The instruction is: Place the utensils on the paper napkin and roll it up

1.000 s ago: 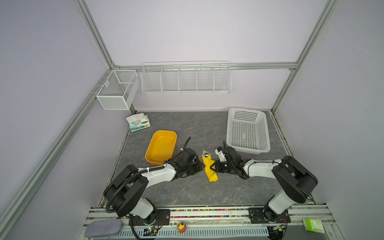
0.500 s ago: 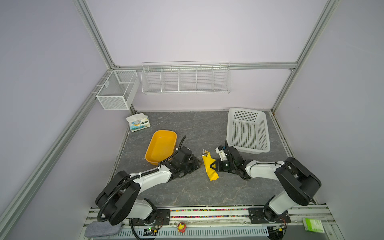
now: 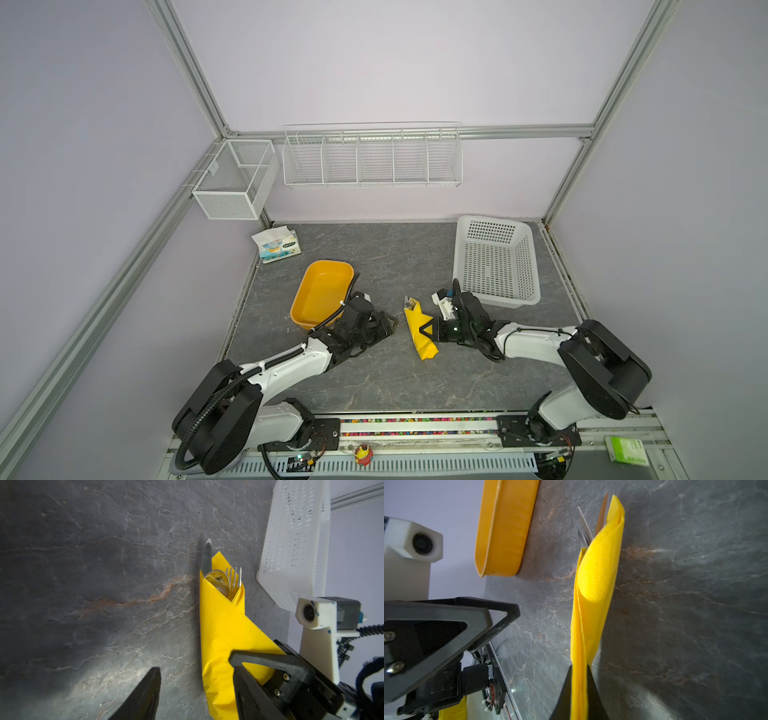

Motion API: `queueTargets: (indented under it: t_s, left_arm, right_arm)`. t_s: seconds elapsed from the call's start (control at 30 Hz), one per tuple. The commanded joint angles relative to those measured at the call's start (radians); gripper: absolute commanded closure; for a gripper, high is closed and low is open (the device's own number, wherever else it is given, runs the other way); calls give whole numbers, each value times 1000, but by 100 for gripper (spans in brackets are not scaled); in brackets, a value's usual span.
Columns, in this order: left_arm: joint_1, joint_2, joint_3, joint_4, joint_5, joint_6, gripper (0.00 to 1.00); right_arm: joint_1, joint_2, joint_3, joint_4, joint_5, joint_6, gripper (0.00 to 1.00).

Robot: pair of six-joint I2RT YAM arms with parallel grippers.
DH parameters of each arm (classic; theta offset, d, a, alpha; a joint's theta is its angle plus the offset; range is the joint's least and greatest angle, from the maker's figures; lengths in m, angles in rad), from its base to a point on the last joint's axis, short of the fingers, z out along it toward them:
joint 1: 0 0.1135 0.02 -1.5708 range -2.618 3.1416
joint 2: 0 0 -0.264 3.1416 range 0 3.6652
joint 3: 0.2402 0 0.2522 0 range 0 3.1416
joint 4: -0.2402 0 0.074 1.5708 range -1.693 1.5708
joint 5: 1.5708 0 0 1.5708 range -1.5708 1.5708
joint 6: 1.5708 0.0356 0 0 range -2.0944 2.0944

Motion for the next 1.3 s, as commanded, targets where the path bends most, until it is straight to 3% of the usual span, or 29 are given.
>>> queueTargets:
  t_s: [0.0, 0.27, 0.47, 0.83, 1.03, 1.27]
  left_arm:
    - [16, -35, -27, 68, 20, -2, 38]
    - [26, -122, -101, 359, 105, -26, 18]
    - [34, -172, -57, 402, 186, 29, 15]
    - [53, -168, -15, 496, 271, 11, 11]
    - [93, -216, 1, 389, 215, 57, 0]
    - [103, -318, 49, 199, 90, 166, 0]
  right_arm:
    - [-6, -57, -10, 48, -27, -12, 93]
    - [-16, -185, 44, -35, -63, -18, 93]
    - [-24, -244, 128, -81, -121, -17, 93]
    - [-34, -306, 205, -97, -159, 15, 93]
    - [-41, -321, 235, -144, -141, -3, 93]
    - [-54, -327, 272, -165, -138, -8, 93]
